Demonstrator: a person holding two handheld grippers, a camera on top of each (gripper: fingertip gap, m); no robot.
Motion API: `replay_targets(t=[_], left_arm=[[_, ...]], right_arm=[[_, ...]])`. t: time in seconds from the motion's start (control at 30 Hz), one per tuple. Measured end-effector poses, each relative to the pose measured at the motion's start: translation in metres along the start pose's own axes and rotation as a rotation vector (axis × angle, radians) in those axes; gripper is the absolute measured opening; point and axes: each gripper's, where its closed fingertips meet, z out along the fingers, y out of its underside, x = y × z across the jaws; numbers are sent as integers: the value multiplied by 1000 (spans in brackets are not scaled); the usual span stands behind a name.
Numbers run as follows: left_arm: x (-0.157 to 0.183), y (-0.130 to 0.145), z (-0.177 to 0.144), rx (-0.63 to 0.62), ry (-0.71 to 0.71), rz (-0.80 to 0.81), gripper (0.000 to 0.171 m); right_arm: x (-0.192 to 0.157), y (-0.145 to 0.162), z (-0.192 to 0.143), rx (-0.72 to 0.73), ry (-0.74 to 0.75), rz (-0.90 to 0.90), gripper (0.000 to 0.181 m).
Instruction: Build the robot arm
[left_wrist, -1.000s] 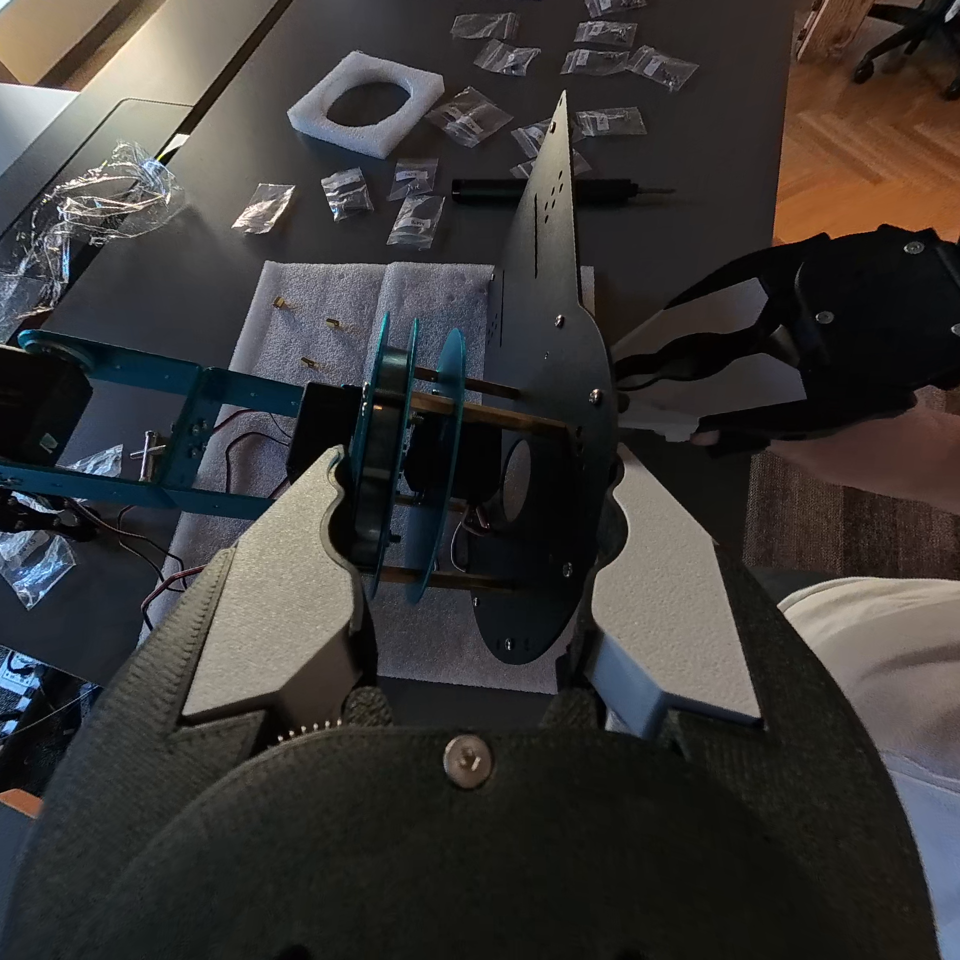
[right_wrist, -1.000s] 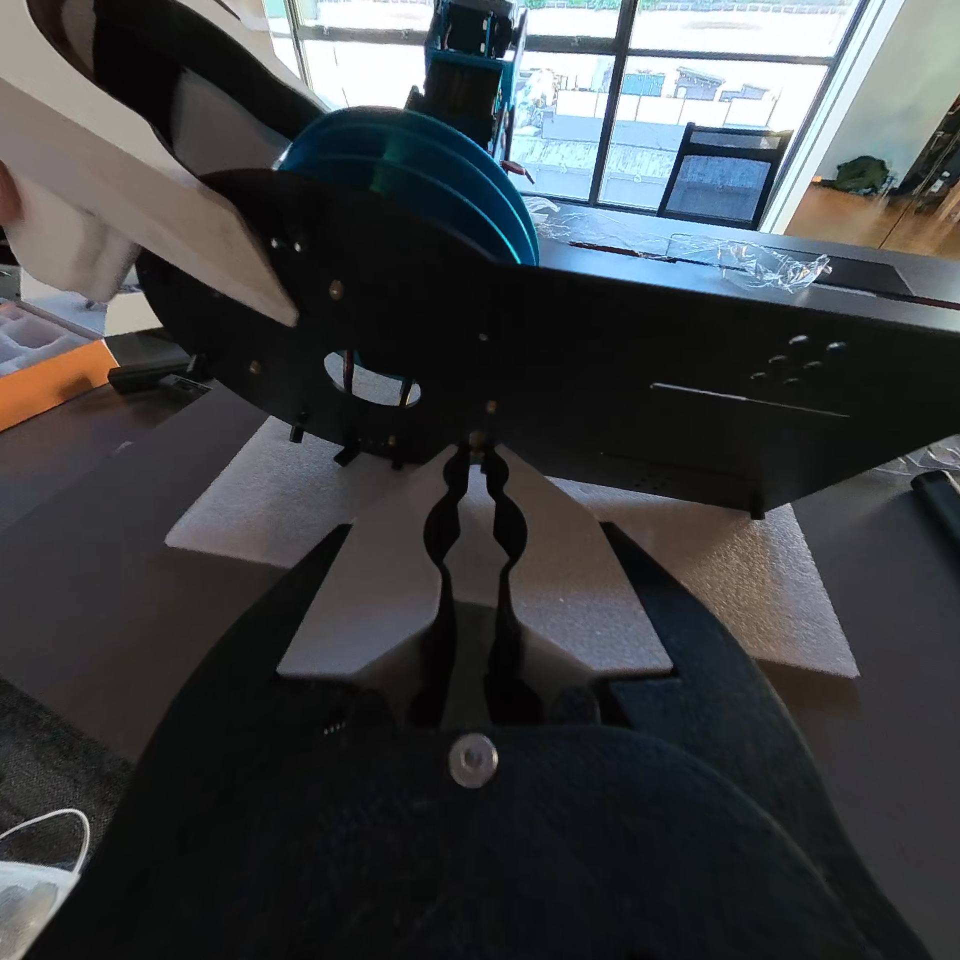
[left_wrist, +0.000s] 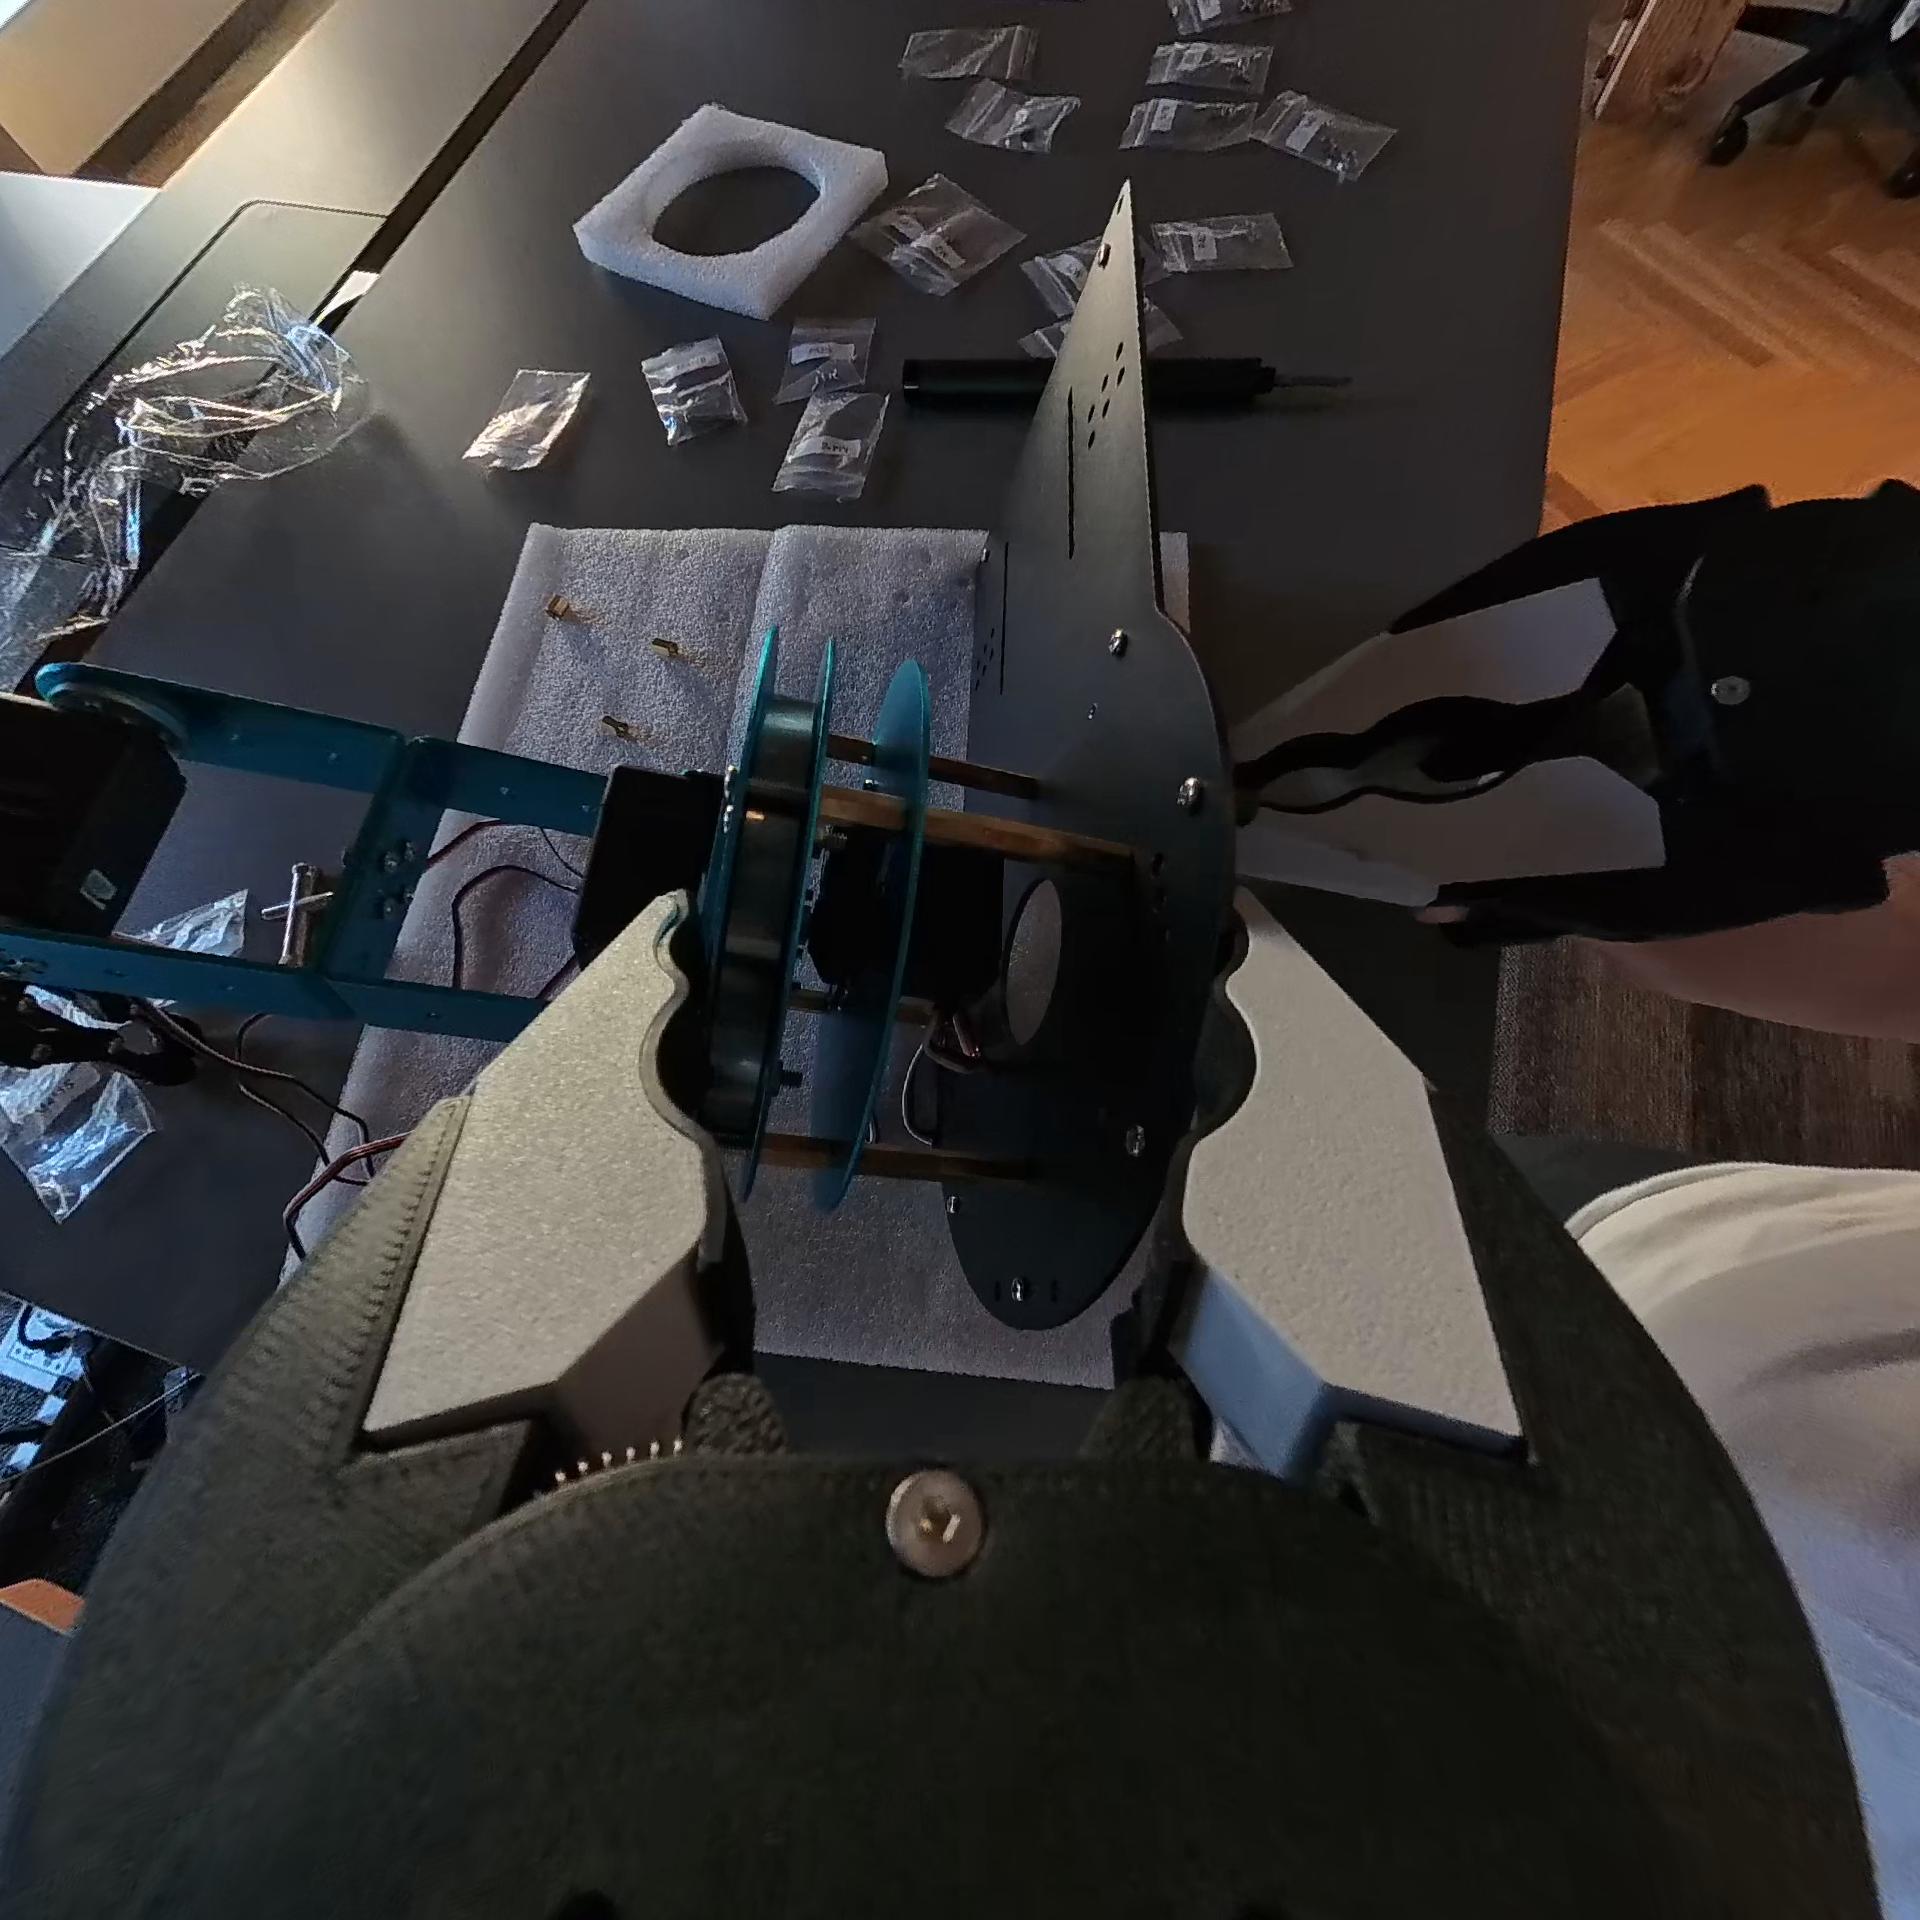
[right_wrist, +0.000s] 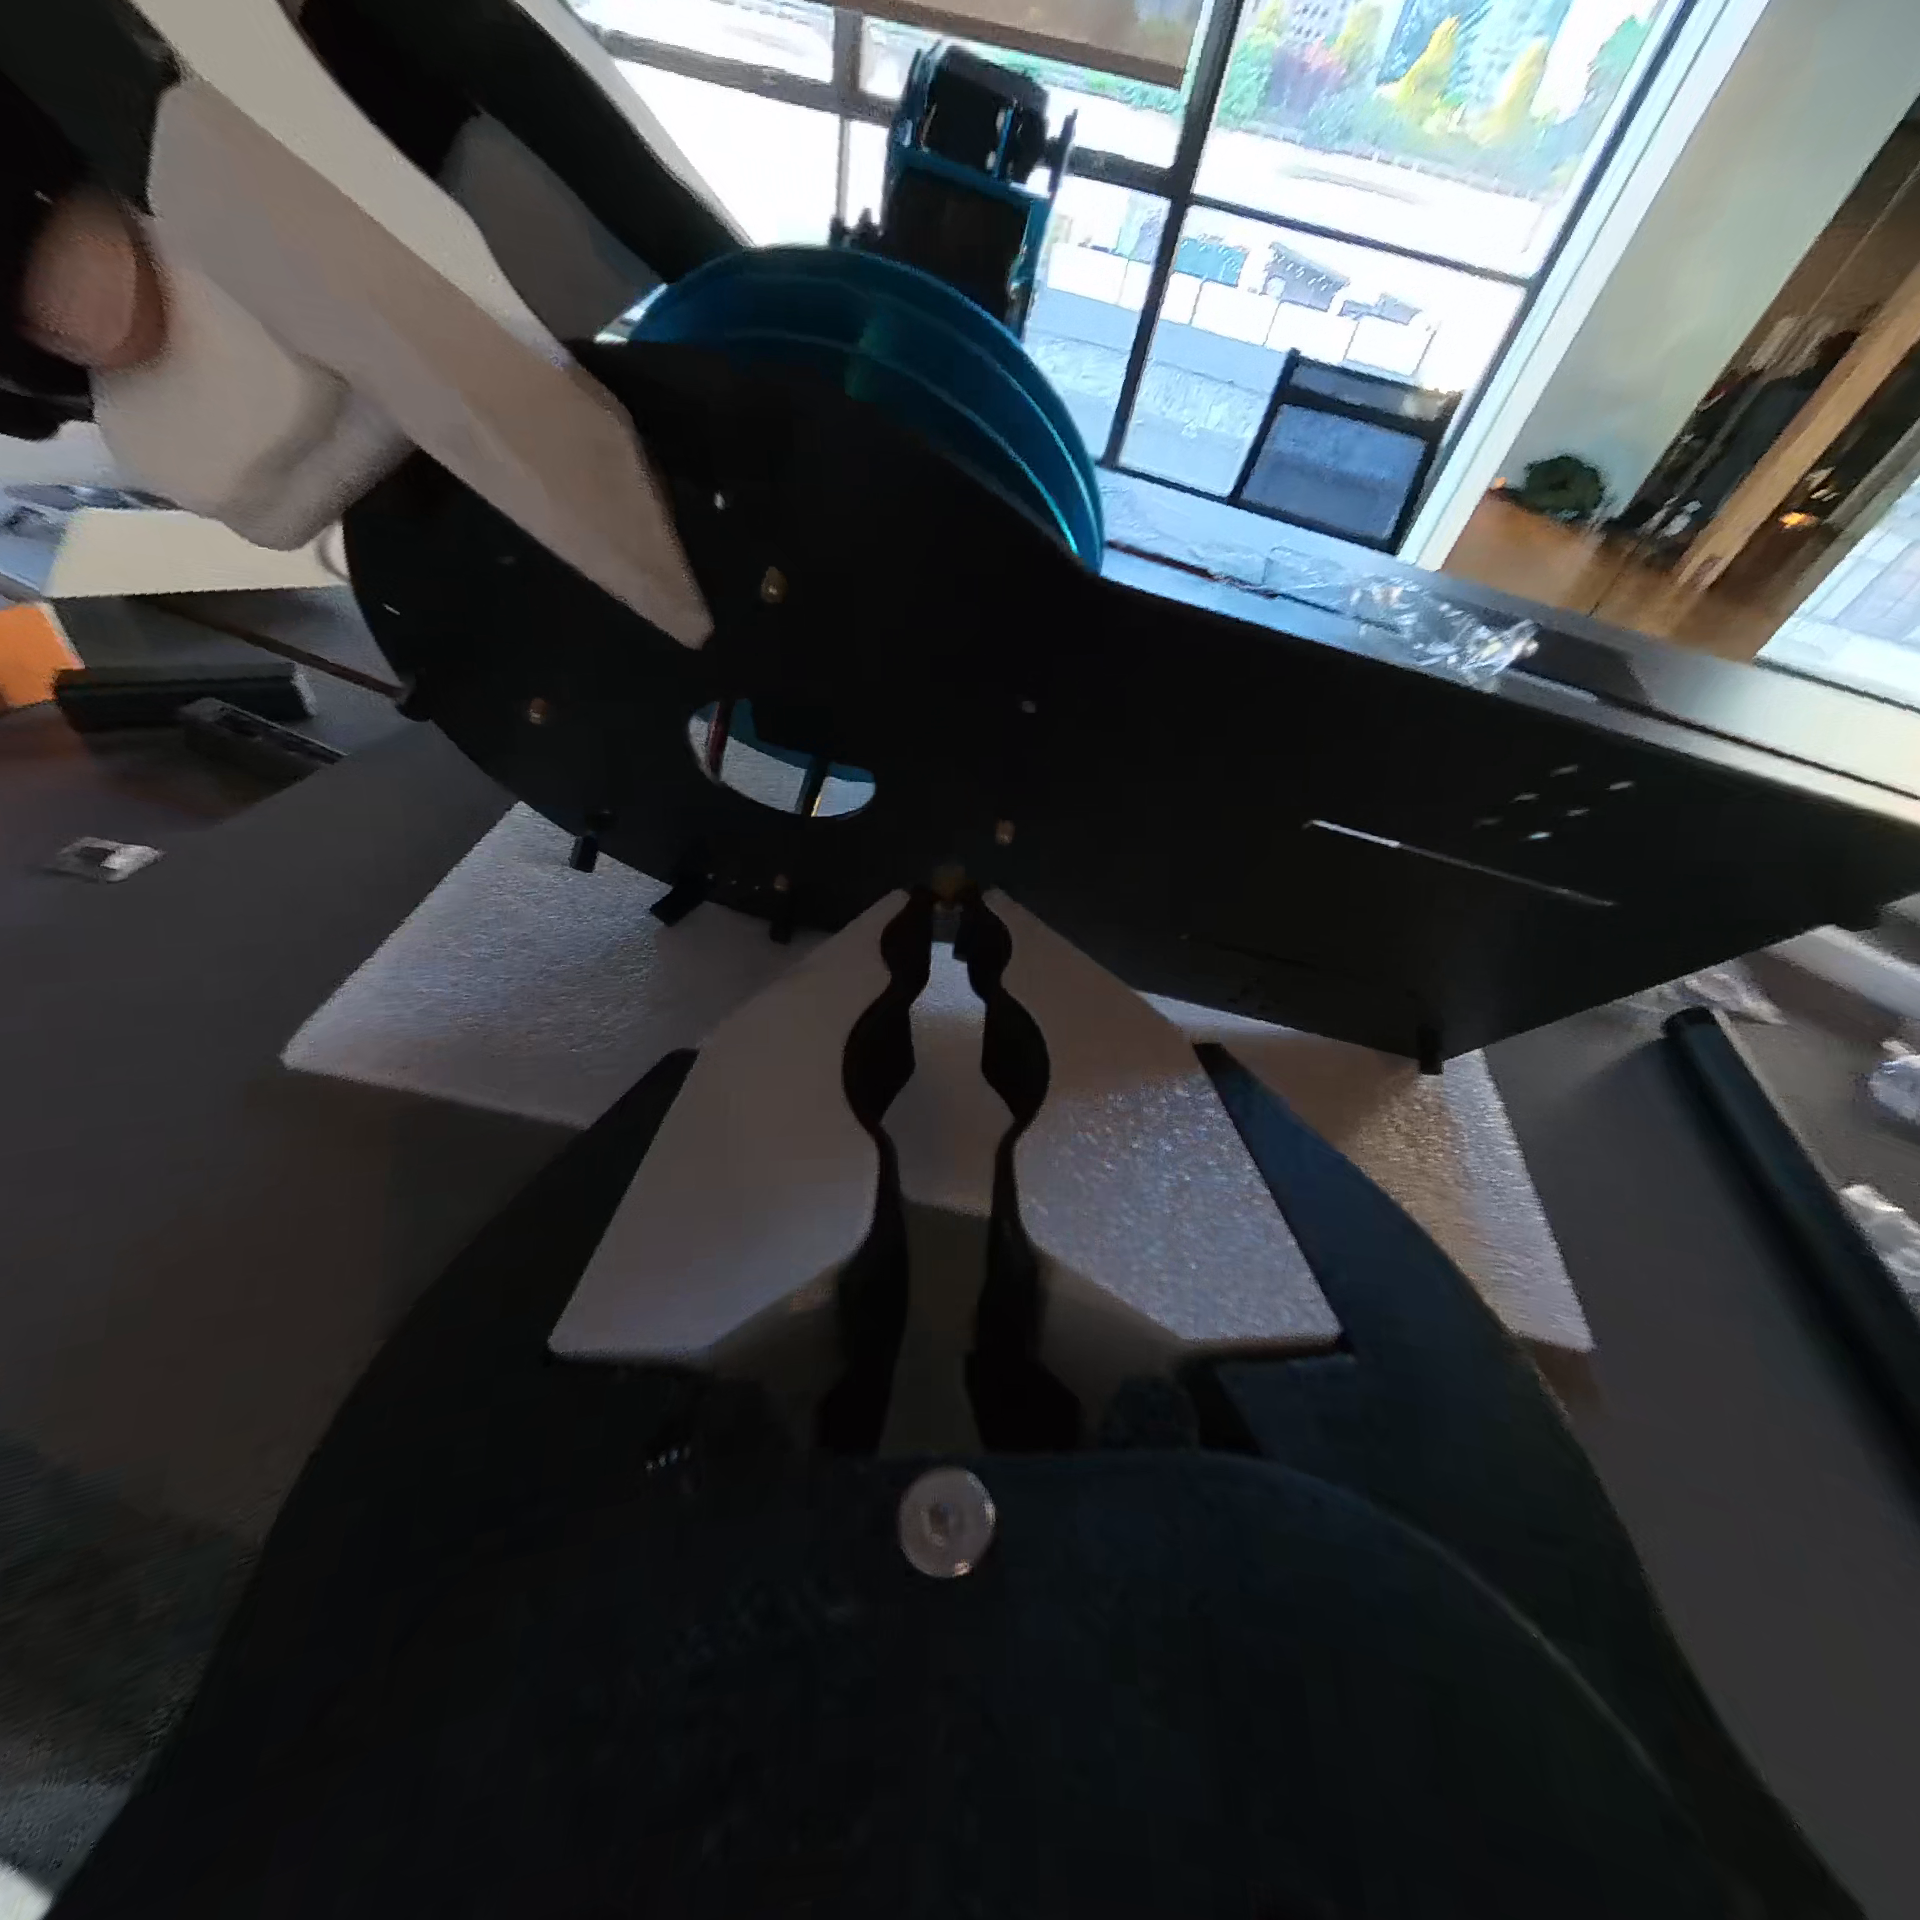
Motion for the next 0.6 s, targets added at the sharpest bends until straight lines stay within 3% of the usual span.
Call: replay_targets(t=[0.3,0.6], left_arm=[[0,1,0,-11,2,1,94],[0,1,0,-21,3,4,95]], right_arm=[[-1,-3,1,39,118,-155,4],[10,-1,14,24,171,-177,4]])
